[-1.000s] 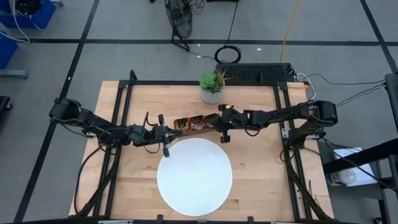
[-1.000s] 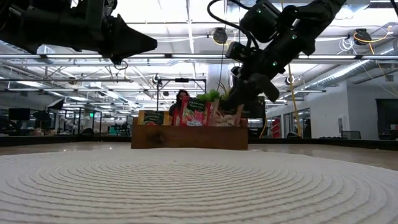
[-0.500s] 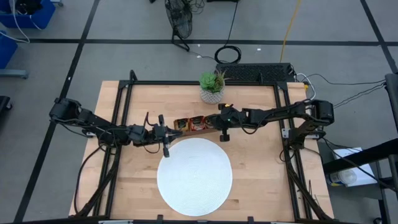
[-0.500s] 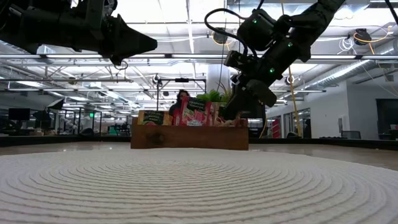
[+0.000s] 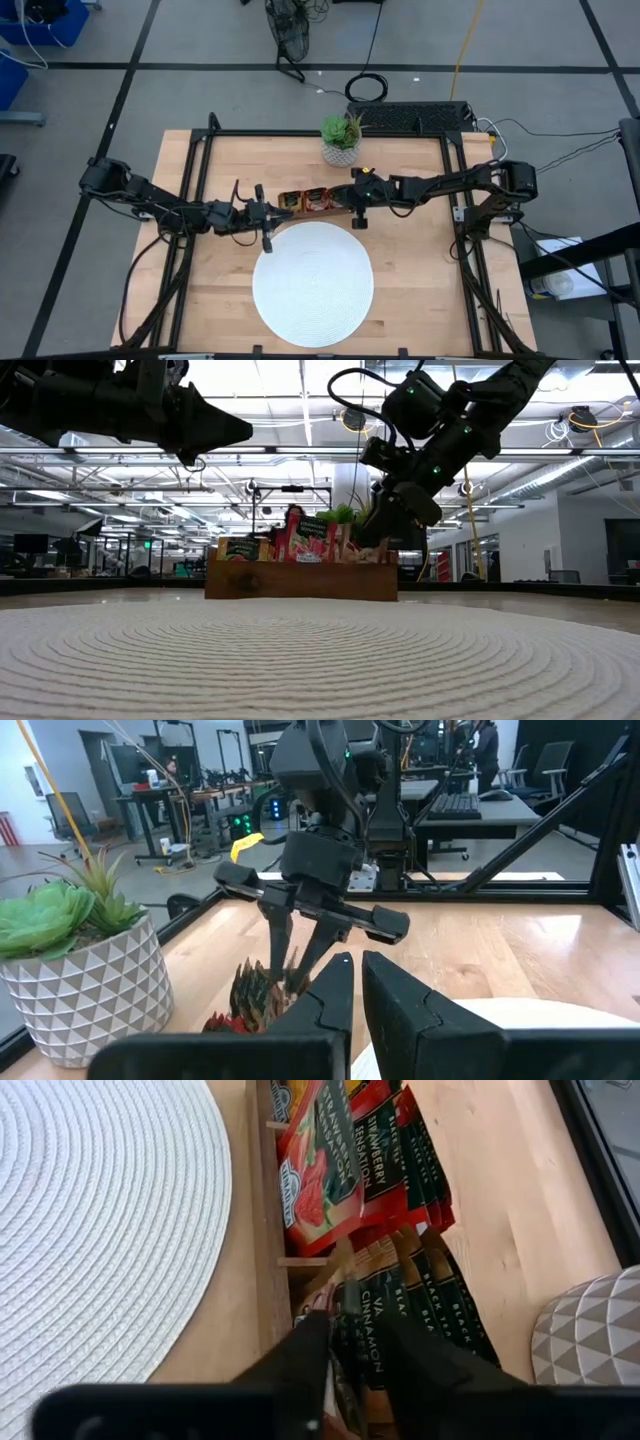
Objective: Pick & Place Tea
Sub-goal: Put the vanilla tea bag into the wooden organizer, then return to Home Position
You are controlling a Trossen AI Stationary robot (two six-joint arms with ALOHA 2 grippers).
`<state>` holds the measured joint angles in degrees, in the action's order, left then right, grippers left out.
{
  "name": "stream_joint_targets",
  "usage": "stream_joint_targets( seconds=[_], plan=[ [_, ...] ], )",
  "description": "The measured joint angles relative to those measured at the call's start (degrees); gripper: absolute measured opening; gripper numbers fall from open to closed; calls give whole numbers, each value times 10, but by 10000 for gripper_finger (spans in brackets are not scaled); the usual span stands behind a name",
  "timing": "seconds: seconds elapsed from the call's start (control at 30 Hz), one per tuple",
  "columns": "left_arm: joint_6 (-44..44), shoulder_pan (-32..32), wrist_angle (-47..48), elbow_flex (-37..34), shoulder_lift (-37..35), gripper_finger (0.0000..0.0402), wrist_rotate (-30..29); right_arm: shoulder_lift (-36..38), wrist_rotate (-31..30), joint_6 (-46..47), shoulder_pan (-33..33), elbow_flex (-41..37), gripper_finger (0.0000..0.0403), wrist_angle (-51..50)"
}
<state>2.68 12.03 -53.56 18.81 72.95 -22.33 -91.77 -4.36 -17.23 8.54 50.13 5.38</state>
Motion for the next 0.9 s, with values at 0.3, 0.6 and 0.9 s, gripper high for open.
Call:
stream_joint_targets(
  seconds=[0.3, 0.6, 0.9],
  plan=[
    [0, 0, -1, 0, 0, 31, 0, 25, 0, 18, 0, -1, 170, 0],
    [18, 4, 38, -1, -62, 30, -10, 191, 0, 69, 0, 0, 211, -76],
    [-16, 1, 142, -138, -311, 30, -62, 470, 0, 120, -4, -118, 209, -149]
  ],
)
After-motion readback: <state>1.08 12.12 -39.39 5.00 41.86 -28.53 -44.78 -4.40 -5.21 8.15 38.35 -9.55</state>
